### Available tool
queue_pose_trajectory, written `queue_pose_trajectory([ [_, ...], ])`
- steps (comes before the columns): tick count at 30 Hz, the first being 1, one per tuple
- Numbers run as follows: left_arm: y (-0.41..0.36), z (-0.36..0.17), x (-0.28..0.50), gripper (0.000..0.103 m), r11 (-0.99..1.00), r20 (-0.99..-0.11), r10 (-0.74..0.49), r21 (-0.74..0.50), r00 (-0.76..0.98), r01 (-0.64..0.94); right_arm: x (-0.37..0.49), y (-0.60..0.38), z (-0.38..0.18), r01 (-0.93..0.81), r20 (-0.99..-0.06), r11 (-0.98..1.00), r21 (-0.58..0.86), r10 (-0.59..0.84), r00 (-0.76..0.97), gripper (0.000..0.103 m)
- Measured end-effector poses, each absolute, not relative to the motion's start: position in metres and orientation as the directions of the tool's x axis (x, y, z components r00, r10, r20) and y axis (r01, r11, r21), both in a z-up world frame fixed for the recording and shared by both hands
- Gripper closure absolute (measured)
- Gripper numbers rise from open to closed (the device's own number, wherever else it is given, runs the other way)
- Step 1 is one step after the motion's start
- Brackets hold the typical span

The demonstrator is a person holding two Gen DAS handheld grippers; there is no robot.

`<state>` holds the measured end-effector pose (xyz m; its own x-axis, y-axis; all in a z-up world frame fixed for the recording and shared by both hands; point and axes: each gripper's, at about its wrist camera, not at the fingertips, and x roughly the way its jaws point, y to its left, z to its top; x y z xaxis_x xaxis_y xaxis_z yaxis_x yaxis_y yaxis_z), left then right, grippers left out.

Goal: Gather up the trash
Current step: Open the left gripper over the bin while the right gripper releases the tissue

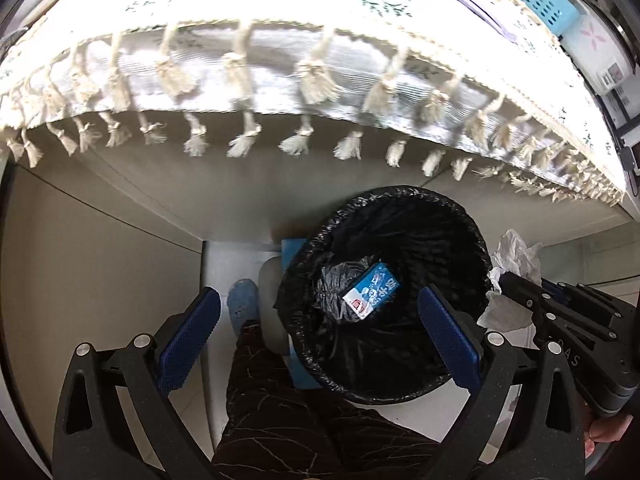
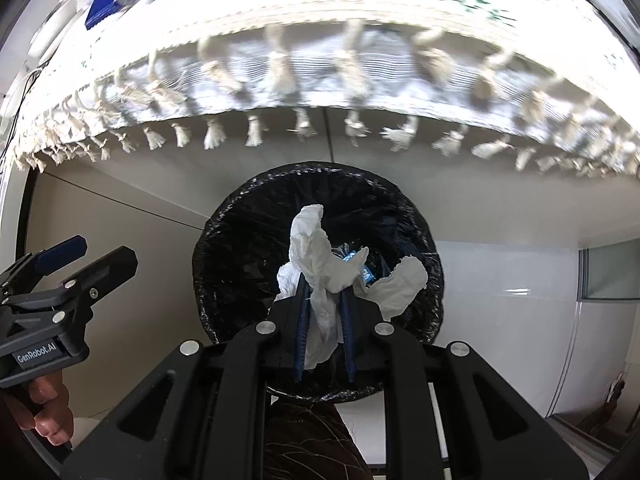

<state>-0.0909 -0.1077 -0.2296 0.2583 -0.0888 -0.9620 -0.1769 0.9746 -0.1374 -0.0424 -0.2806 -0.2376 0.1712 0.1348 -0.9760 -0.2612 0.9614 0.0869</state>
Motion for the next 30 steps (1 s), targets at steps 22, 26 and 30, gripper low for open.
queue_pose_trajectory([
  [22,-0.104,-0.238,-0.088,0.006,0.970,-0.965,-0.077,-0.131,0.250,-0.205,-0.033,-0.288,-0.241,-0.232,-0.973,0.971,0.061,0.110,0.204,0.011],
  [26,-0.102,-0.226,-0.092,0.007,0.975,-0.963,-0.065,-0.117,0.262,-0.190,-0.036,-0.291,-0.224,-0.231,-0.971,0.972,0.053,0.104,0.216,0.011],
  [30,-0.102,-0.208,-0.097,0.007,0.980,-0.958,-0.053,-0.105,0.280,-0.171,-0.039,-0.295,-0.198,-0.237,-0.959,0.971,0.041,0.105,0.264,0.008],
])
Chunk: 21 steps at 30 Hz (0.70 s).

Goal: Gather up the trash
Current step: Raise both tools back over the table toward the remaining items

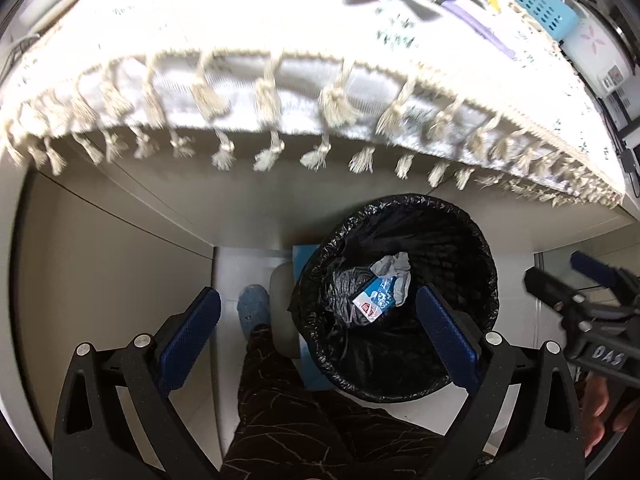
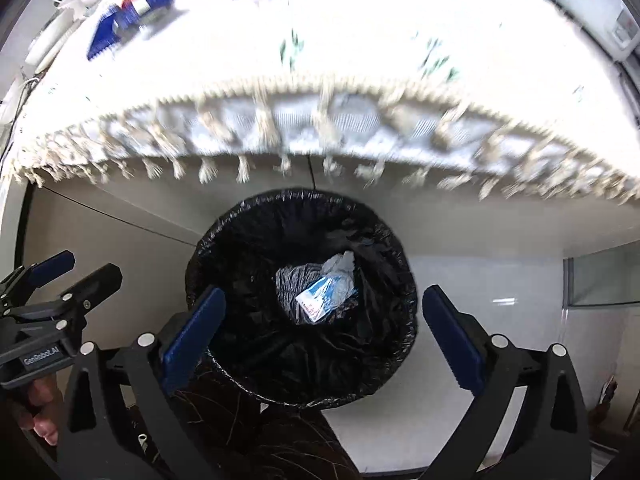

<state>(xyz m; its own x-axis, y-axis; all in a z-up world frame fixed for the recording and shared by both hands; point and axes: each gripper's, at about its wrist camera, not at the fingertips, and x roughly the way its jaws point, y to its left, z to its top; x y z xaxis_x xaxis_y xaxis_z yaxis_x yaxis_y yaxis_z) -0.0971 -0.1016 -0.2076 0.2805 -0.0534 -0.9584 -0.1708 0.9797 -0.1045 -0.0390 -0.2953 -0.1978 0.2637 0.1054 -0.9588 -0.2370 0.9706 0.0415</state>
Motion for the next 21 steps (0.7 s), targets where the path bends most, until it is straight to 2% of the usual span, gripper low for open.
queue_pose_trajectory([
  [13,-0.101,-0.128,-0.088,0.006,0.980,-0.934,-0.077,-0.136,0.349,-0.148,-0.034,-0.316,-0.100,-0.182,-0.907,0.981,0.060,0.129,0.401,0.008],
  [21,-0.095,-0.096,-0.070,0.006,0.977,-0.922,-0.083,-0.151,0.379,-0.153,-0.022,-0.318,-0.063,-0.177,-0.874,0.983,0.051,0.129,0.468,0.008],
])
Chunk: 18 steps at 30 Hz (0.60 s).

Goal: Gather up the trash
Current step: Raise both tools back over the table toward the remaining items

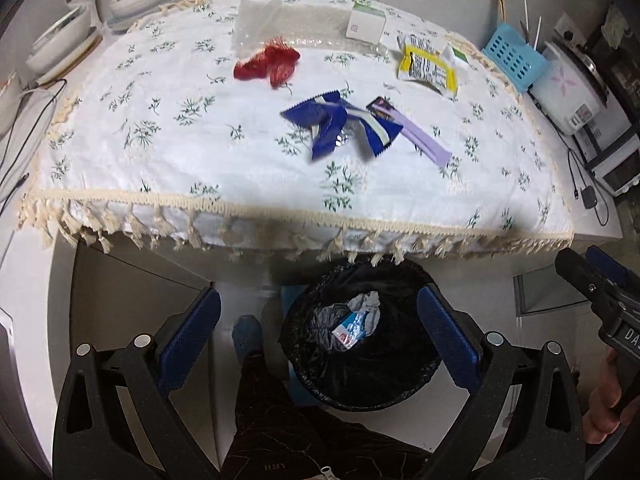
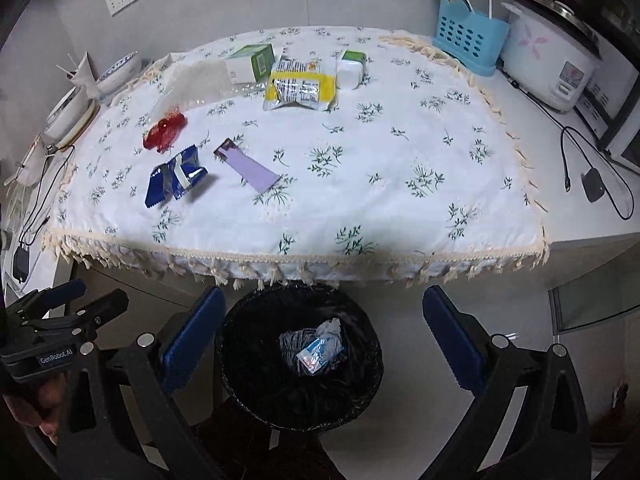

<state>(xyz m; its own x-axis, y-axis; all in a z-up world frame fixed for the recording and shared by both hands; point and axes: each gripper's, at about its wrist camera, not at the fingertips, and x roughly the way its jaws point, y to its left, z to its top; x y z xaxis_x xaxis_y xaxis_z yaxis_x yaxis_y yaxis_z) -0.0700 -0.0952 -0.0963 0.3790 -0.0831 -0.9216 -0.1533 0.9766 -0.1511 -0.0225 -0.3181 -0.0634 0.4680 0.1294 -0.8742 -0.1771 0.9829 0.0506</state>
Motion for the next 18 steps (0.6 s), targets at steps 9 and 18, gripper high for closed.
queue_pose_trajectory([
  [9,-0.086,-0.077,-0.044,0.007,0.979,-0.913,-0.072,-0.142,0.401,-0.148,0.002,-0.316,-0.042,-0.175,-0.856,0.984,0.043,0.127,0.501,0.008],
  [18,-0.085,-0.080,-0.004,0.008,0.982,-0.922,-0.091,-0.145,0.375,-0.117,0.042,-0.308,-0.041,-0.181,-0.863,0.984,0.006,0.096,0.495,0.008],
])
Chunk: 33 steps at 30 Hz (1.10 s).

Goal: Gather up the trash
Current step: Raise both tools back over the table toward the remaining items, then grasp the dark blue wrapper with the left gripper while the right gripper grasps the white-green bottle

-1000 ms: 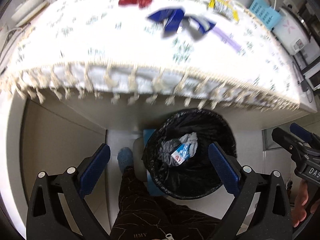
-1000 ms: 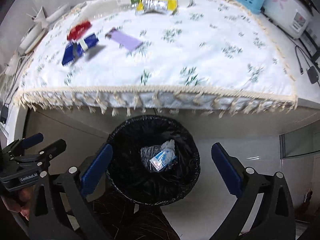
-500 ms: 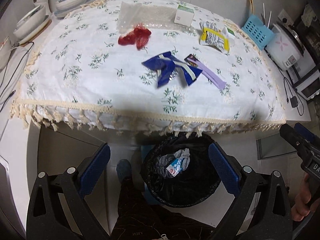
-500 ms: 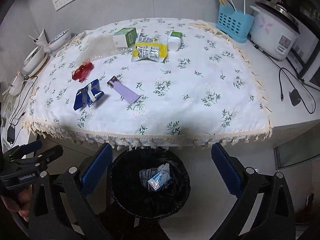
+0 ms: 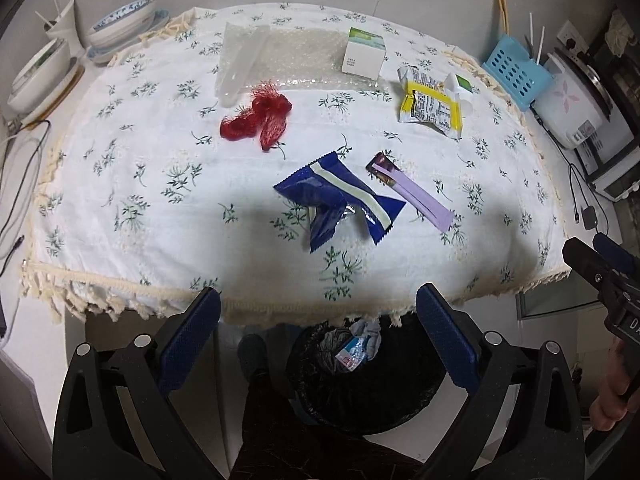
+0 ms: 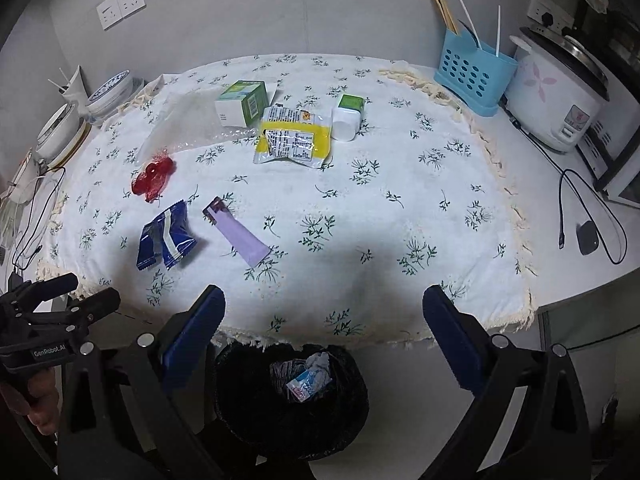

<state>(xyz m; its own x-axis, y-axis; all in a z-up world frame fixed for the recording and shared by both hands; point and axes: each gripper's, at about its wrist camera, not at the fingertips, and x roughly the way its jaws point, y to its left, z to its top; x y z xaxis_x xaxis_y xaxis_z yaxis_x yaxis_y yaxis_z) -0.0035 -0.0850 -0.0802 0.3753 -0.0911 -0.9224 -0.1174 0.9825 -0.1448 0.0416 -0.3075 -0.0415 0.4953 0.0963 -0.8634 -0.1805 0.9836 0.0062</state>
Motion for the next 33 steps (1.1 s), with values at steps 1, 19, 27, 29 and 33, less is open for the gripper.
queue_pose_trajectory([
  [1,-0.085,-0.081,0.002,0.009,0.982,-0.923,-0.094,-0.147,0.373,-0.116,0.047,-0.307,-0.042,-0.180,-0.865,0.984,0.003,0.093,0.494,0.008],
  [19,-0.082,-0.110,0.077,0.010,0.966,-0.960,-0.106,-0.161,0.258,-0.201,0.185,-0.302,-0.044,-0.136,-0.878,0.990,-0.048,0.023,0.477,0.008],
  [27,-0.083,-0.128,0.095,0.012,0.964,-0.972,-0.123,-0.165,0.198,-0.210,0.256,-0.299,-0.055,-0.081,-0.898,0.997,-0.012,0.024,0.438,0.013],
  [29,-0.085,-0.132,0.099,0.014,0.966,-0.975,-0.119,-0.158,0.188,-0.207,0.271,-0.296,-0.062,-0.073,-0.907,0.997,-0.010,0.022,0.421,0.016],
  [33,-0.089,-0.139,0.105,0.019,0.969,-0.979,-0.121,-0.152,0.164,-0.193,0.285,-0.292,-0.076,-0.068,-0.912,0.997,-0.026,0.004,0.410,0.022],
])
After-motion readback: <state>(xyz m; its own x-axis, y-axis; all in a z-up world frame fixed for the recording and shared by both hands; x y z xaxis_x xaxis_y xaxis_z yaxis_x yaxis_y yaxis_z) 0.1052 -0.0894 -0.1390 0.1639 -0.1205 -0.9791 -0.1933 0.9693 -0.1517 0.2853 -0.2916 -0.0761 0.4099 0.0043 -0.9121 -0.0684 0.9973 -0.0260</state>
